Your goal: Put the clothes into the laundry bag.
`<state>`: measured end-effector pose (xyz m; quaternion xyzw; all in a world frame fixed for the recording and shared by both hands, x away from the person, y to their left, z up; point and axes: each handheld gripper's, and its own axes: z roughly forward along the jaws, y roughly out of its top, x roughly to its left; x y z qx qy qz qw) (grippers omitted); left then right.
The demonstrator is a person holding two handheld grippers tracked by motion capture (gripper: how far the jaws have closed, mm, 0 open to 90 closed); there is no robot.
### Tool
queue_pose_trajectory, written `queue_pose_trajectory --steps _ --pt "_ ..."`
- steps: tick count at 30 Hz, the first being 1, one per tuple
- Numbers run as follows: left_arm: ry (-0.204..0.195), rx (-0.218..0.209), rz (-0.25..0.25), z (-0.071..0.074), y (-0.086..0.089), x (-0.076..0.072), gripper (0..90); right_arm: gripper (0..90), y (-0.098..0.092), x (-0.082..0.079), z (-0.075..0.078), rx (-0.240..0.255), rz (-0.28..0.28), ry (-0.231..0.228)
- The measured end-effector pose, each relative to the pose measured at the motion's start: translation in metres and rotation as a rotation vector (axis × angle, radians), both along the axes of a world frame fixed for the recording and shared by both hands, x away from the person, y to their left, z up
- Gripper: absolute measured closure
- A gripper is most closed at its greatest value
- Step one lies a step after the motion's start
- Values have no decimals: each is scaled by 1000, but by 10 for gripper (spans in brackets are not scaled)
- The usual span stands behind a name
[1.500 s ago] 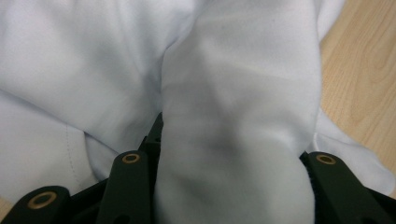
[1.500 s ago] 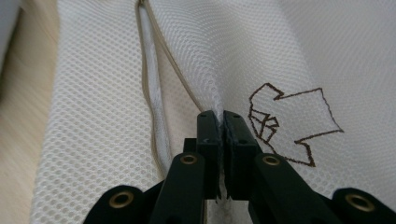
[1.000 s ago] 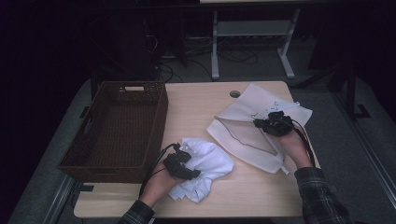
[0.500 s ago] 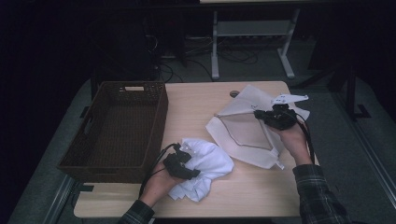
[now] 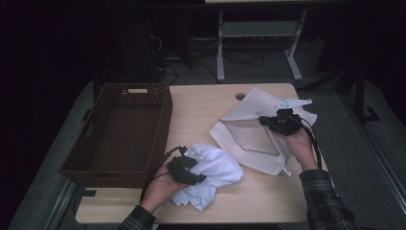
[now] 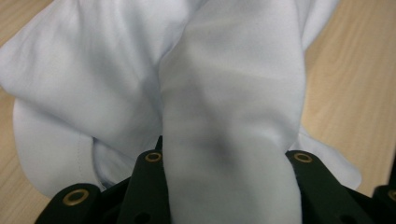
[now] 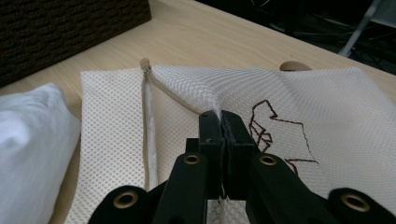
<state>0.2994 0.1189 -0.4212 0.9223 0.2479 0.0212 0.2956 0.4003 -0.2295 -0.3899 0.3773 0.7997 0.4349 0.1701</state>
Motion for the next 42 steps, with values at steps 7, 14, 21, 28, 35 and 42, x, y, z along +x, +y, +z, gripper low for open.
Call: queue_pose_trajectory --steps 7,14,21,28,35,42 --pt "-34 -5 -33 13 -5 -3 651 870 3 -1 -7 -8 33 39" --pt "-61 4 -72 22 -13 -3 651 870 8 -8 -8 -11 63 48" --pt "-73 5 -113 29 -25 -2 650 870 12 -14 -7 -21 89 52" --pt "-69 1 -150 28 -41 0 650 871 17 -18 -5 -10 139 47" --pt "-56 2 -192 21 -58 4 650 872 19 -24 -3 -9 176 49" --pt "-53 6 -222 16 -69 8 649 872 21 -30 -4 -10 205 53"
